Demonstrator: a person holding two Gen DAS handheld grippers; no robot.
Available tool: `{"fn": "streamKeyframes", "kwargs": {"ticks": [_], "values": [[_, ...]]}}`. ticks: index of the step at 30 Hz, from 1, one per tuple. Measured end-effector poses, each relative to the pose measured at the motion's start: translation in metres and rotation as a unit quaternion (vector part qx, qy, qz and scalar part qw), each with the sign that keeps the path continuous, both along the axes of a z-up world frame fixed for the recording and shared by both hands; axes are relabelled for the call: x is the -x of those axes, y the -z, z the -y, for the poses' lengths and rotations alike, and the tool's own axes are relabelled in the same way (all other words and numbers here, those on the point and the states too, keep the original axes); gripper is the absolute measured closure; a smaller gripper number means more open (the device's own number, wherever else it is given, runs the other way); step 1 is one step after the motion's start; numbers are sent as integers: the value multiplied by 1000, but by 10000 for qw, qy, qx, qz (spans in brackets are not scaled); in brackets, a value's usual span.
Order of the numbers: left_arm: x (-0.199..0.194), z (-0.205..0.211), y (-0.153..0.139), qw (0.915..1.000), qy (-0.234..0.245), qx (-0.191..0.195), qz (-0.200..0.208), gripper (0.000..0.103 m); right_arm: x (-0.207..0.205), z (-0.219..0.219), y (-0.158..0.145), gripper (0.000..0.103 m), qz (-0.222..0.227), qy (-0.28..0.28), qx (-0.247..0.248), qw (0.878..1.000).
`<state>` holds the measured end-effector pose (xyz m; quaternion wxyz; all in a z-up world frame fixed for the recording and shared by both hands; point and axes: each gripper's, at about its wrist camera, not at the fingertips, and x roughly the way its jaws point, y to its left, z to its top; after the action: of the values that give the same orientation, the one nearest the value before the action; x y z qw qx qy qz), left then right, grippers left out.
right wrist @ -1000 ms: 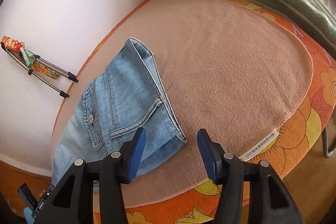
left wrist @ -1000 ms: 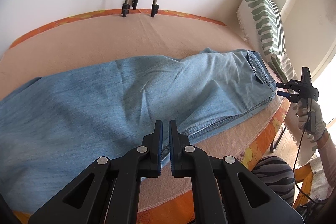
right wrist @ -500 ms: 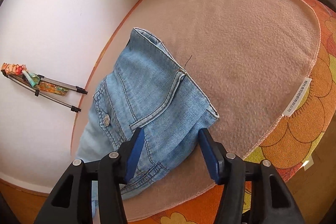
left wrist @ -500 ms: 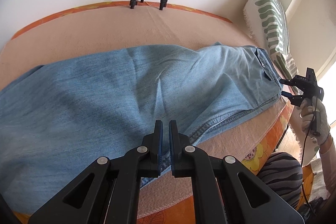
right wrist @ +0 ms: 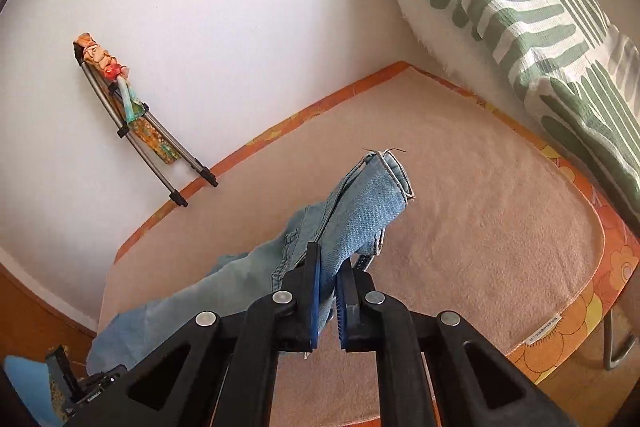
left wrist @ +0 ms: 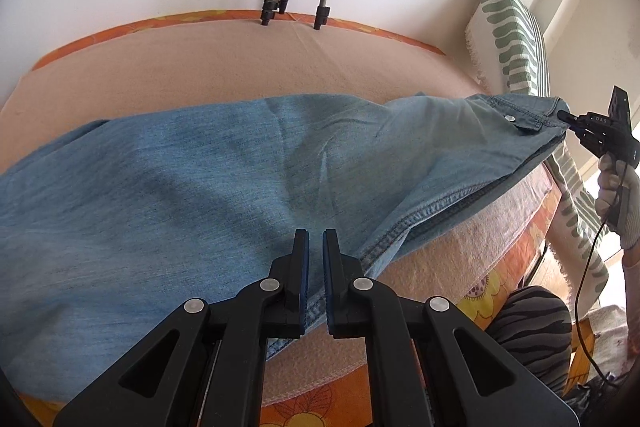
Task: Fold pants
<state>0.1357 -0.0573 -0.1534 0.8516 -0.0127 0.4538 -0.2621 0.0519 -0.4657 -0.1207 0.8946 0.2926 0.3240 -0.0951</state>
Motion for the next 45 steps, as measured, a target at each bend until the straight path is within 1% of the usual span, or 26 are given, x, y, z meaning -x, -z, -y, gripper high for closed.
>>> {"fn": "streamKeyframes", "kwargs": {"ticks": [1, 3, 5, 7, 8, 9, 11, 13, 14, 17, 19, 22, 23, 24, 26, 28, 30, 32, 34, 36, 38, 41, 42, 43, 44, 45], "values": [[2, 4, 3, 9999, 71, -90, -8, 97, 8, -3, 2, 99, -49, -14, 137, 9999], [4, 9, 11, 9994, 209, -271, -51, 97, 24, -2, 23, 99, -296, 74, 250, 9992], [5, 12, 18, 9988, 276, -358, -164, 97, 30, 9, 57, 99, -749, 127, 78, 9971], [6, 10, 20, 9988, 257, -366, -218, 97, 28, 14, 88, 98, -1100, 47, -75, 9939], [7, 8, 17, 9989, 239, -334, -204, 97, 28, 13, 95, 95, -1240, -27, -58, 9923], [7, 6, 14, 9991, 218, -307, -173, 97, 30, 12, 98, 89, -1347, -64, -45, 9908], [7, 0, 5, 9994, 163, -284, -91, 97, 37, 12, 91, 78, -1392, -24, 63, 9902], [3, -6, -3, 9995, 94, -288, -18, 86, 43, 11, 74, 71, -1359, -5, 241, 9904], [0, -9, -6, 9996, 55, -264, 17, 77, 47, 11, 62, 69, -1273, 13, 340, 9913], [-10, -16, -13, 9997, -28, -230, 91, 76, 43, 3, 24, 68, -942, -215, 741, 9926], [-15, -18, -14, 9996, -57, -252, 113, 76, 28, -7, 2, 67, -739, -534, 981, 9910], [-21, -20, -10, 9995, -111, -301, 82, 76, -11, -24, -19, 64, -471, -1323, 1076, 9842], [-22, -22, -8, 9994, -142, -324, 69, 76, -27, -31, -23, 61, -414, -1629, 1110, 9795], [-23, -24, -5, 9992, -183, -354, 59, 76, -45, -40, -25, 53, -370, -1951, 1156, 9732], [-24, -31, -2, 9988, -300, -389, 60, 76, -78, -55, -24, 45, -309, -2387, 1256, 9624], [-25, -44, 1, 9982, -478, -354, 66, 76, -114, -65, -15, 45, -397, -2673, 1185, 9555], [-24, -59, 3, 9969, -704, -330, 98, 76, -147, -74, -1, 45, -548, -3003, 946, 9476], [-23, -76, 4, 9948, -954, -323, 139, 76, -176, -86, 17, 45, -768, -3355, 785, 9356], [-20, -94, 6, 9919, -1225, -302, 158, 76, -199, -99, 37, 45, -944, -3581, 781, 9256], [-17, -113, 9, 9881, -1500, -300, 163, 76, -217, -107, 58, 45, -1155, -3672, 774, 9197], [-14, -132, 11, 9833, -1788, -297, 163, 76, -230, -111, 77, 45, -1349, -3752, 654, 9147], [-12, -156, 16, 9758, -2166, -250, 135, 76, -237, -118, 96, 45, -1456, -3925, 506, 9067], [-11, -162, 17, 9737, -2258, -255, 136, 76, -237, -123, 100, 42, -1468, -4020, 512, 9023], [-12, -167, 19, 9725, -2316, -215, 119, 76, -234, -129, 99, 41, -1397, -4049, 670, 9011], [-12, -172, 20, 9719, -2349, -121, 90, 76, -232, -134, 99, 41, -1376, -4129, 766, 8971], [-12, -177, 22, 9707, -2401, -18, 71, 76, -231, -138, 99, 44, -1354, -4181, 823, 8944]]}}
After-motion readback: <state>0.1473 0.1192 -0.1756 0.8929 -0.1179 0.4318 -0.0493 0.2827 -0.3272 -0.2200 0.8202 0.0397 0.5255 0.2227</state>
